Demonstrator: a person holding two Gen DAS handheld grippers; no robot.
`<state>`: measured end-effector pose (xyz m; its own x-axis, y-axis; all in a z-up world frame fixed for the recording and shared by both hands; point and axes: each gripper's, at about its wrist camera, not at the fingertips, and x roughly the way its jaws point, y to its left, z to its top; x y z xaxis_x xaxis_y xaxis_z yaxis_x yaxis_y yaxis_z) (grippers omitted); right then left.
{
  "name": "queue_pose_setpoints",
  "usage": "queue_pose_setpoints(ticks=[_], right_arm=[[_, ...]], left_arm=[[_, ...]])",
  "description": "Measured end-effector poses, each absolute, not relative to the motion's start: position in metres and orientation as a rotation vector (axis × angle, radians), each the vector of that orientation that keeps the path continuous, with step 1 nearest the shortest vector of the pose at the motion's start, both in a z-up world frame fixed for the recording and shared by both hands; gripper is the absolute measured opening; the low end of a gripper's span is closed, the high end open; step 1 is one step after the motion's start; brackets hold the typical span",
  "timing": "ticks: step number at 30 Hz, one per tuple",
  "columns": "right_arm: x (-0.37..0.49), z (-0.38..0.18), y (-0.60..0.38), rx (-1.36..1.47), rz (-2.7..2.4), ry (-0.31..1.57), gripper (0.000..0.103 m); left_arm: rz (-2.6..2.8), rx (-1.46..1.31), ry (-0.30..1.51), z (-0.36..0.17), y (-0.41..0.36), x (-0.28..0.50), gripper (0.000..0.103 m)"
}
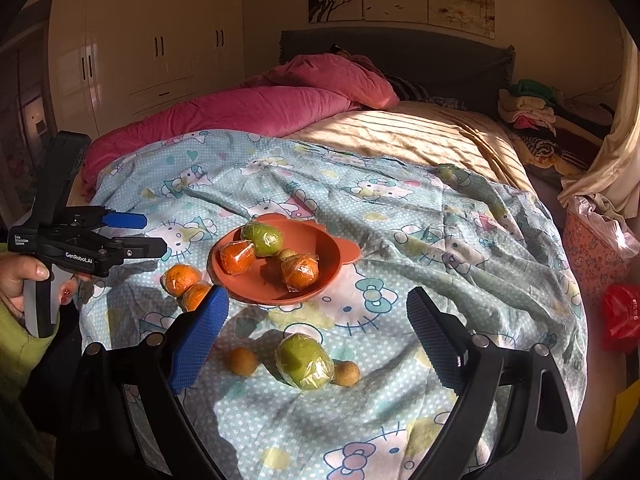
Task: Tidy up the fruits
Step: 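Withdraw both open grippers from the plate toward the remaining loose fruits, then grasp a wrapped mandarin with the left gripper while the right gripper grasps a small brown fruit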
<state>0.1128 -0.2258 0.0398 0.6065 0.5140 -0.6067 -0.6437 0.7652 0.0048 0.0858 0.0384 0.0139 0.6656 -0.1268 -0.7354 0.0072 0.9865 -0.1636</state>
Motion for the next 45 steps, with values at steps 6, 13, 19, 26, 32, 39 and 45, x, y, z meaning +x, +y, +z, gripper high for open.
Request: queue_pose_setpoints(ticks=[6, 13, 19, 26, 32, 39, 45], right_arm=[[0.105, 0.031, -0.221, -0.236, 0.690, 0.650, 0.090], [0.097, 0.019, -0.213, -0.252, 0.718, 0.680, 0.090], [0.092, 0.009, -0.202, -0.272, 0.746, 0.706, 0.090], [0.087, -0.005, -0.188, -0.307, 0.779, 0.739, 0.090], [0.086, -0.015, -0.180, -0.328, 0.795, 0.767, 0.089], [0.086, -0.024, -0.175, -0.342, 0.811, 0.788, 0.075], [0.093, -0.034, -0.174, -0.344, 0.792, 0.812, 0.053]], left_arm=[[-0.078, -0.143, 0.856, 0.009, 0.037, 0.081, 0.092], [-0.067, -0.130, 0.879, 0.001, 0.038, 0.079, 0.092], [-0.067, -0.120, 0.905, -0.006, 0.037, 0.075, 0.092], [-0.073, -0.115, 0.932, -0.017, 0.036, 0.074, 0.092], [-0.086, -0.106, 0.941, -0.022, 0.031, 0.074, 0.092], [-0.083, -0.094, 0.941, -0.026, 0.029, 0.076, 0.092], [-0.102, -0.085, 0.940, -0.029, 0.026, 0.078, 0.078]])
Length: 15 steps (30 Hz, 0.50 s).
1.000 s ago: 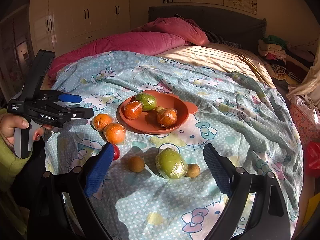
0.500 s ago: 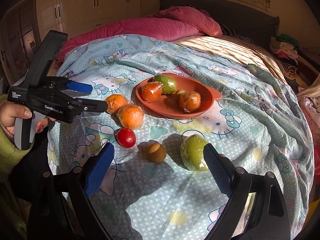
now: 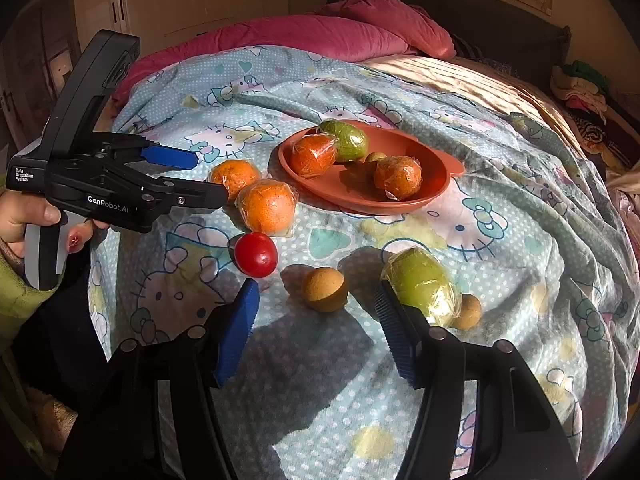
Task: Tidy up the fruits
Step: 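Grasp a wrapped mandarin with the left gripper while the right gripper grasps a small brown fruit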
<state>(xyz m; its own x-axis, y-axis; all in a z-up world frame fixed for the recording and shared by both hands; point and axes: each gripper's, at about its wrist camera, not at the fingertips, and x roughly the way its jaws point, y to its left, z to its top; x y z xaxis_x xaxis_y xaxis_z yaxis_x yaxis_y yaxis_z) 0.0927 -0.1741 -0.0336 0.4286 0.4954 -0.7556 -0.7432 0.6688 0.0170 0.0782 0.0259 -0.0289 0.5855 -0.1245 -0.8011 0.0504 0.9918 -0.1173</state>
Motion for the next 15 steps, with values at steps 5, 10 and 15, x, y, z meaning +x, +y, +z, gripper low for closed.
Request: queue_pose_setpoints(ticks=[5, 10, 15], right_arm=[[0.097, -0.042, -0.170, -0.349, 0.783, 0.824, 0.041], [0.100, -0.047, -0.166, -0.357, 0.783, 0.828, 0.031], [0.102, -0.052, -0.163, -0.365, 0.778, 0.827, 0.026]], left_arm=[[-0.115, -0.082, 0.940, -0.031, 0.024, 0.080, 0.066], [-0.123, -0.083, 0.940, -0.034, 0.023, 0.084, 0.063], [-0.130, -0.086, 0.940, -0.036, 0.022, 0.088, 0.058]])
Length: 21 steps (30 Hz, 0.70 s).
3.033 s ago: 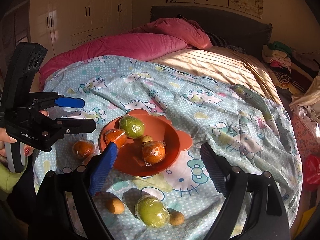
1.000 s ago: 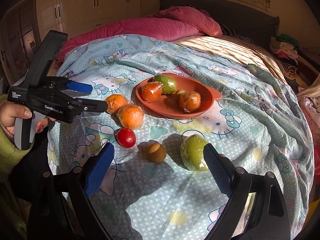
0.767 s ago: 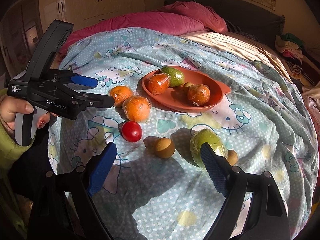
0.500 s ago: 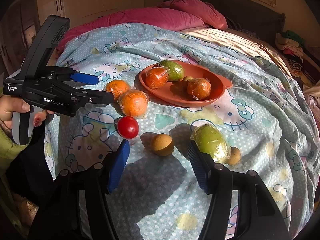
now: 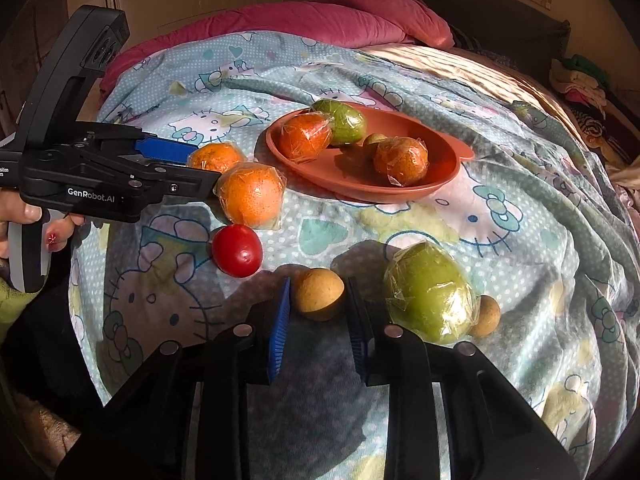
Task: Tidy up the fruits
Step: 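Grasp a wrapped mandarin with the left gripper while the right gripper grasps a small brown fruit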
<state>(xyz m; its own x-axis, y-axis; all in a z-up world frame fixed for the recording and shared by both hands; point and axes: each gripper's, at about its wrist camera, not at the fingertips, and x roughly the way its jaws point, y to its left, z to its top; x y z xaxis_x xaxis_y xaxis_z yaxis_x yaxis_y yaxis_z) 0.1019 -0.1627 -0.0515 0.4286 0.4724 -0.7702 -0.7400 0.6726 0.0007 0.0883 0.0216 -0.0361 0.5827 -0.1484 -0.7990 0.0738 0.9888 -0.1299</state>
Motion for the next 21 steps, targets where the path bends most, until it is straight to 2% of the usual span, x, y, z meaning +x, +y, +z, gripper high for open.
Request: queue_pose_setpoints(ticks=[6, 10, 21], right_arm=[[0.102, -0.051, -0.164, -0.352, 0.779, 0.826, 0.026], [0.102, -0.050, -0.165, -0.345, 0.780, 0.826, 0.026], [0.101, -0.043, -0.167, -0.326, 0.785, 0.811, 0.026]], left_arm=[[-0.145, -0.096, 0.937, -0.038, 0.019, 0.096, 0.050], [-0.156, -0.105, 0.939, -0.039, 0.018, 0.100, 0.040], [-0.185, -0.163, 0.920, -0.028, 0.025, 0.092, 0.037]])
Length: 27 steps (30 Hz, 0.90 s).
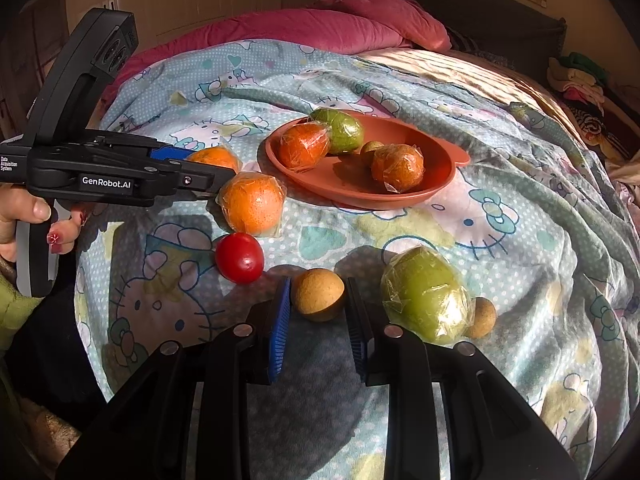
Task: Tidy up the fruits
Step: 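Grasp a wrapped mandarin with the left gripper while the right gripper grasps a small brown fruit, then carry the mandarin in the left gripper to the plate while the right carries the brown fruit there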
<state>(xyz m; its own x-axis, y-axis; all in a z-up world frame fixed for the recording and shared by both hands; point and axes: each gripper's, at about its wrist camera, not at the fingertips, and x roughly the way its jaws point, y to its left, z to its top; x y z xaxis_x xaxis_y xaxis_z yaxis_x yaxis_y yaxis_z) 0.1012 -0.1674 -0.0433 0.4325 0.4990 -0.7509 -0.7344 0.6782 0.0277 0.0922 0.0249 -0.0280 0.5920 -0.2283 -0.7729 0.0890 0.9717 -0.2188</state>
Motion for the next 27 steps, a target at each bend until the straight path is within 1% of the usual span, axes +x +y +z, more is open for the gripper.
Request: queue_pose_setpoints(ticks=[13, 27], right_arm=[[0.106, -0.012, -0.187, -0.248, 0.782, 0.750, 0.026], [0.131, 0.016, -0.210, -0.203, 0.728, 0.695, 0.026]], left_arm=[[-0.212, -0.153, 0.866, 0.002, 0.013, 0.093, 0.037], [-0.283, -0.109, 0.877, 0.005, -0.027, 0.119, 0.037]])
